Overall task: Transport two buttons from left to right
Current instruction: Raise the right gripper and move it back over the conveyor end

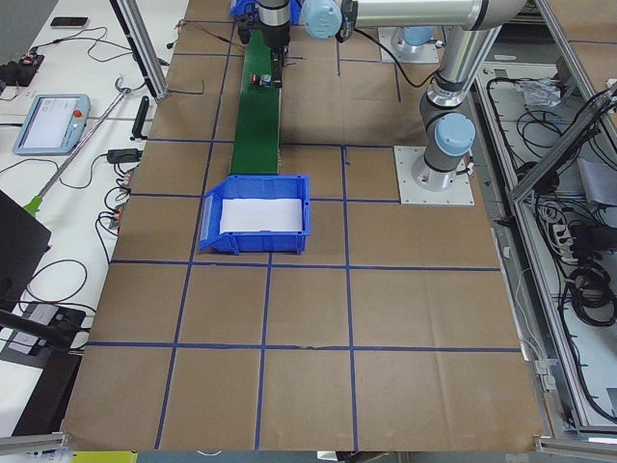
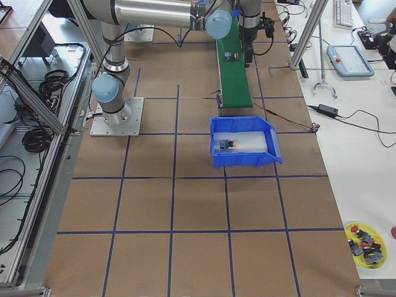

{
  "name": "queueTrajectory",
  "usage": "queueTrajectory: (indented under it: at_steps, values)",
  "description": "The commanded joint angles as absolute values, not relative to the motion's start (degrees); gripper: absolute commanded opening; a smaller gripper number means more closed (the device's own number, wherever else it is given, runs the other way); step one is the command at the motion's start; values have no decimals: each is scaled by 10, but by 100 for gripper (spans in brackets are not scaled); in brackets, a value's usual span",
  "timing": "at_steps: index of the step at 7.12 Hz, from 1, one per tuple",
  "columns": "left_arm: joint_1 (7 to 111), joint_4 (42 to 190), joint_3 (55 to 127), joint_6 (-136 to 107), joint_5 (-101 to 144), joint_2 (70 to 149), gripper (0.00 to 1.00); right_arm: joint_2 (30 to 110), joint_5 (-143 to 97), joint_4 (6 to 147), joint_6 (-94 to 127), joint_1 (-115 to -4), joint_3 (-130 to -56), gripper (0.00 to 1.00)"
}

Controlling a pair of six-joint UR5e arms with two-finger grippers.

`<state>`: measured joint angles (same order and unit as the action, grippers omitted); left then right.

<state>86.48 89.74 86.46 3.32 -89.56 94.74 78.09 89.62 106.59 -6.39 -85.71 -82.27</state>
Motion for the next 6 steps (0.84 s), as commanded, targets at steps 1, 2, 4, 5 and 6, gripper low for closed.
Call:
queueTrajectory:
  at_steps: [1, 2, 4, 5, 6]
  values:
    - [866, 897, 864, 33, -896, 947, 100, 805, 906, 1168, -46, -883, -910, 100]
    - [866, 897, 865, 33, -896, 947, 100, 811, 905, 1166, -22, -892, -934, 100]
    - [865, 897, 865, 33, -896, 947, 100, 813, 897, 1168, -2, -917, -963, 100]
    - [865, 897, 865, 33, -896, 947, 100, 810, 895, 1174, 3, -922, -981, 100]
    - [866, 897, 865, 33, -896, 947, 100, 807, 895, 1193, 4, -922, -989, 100]
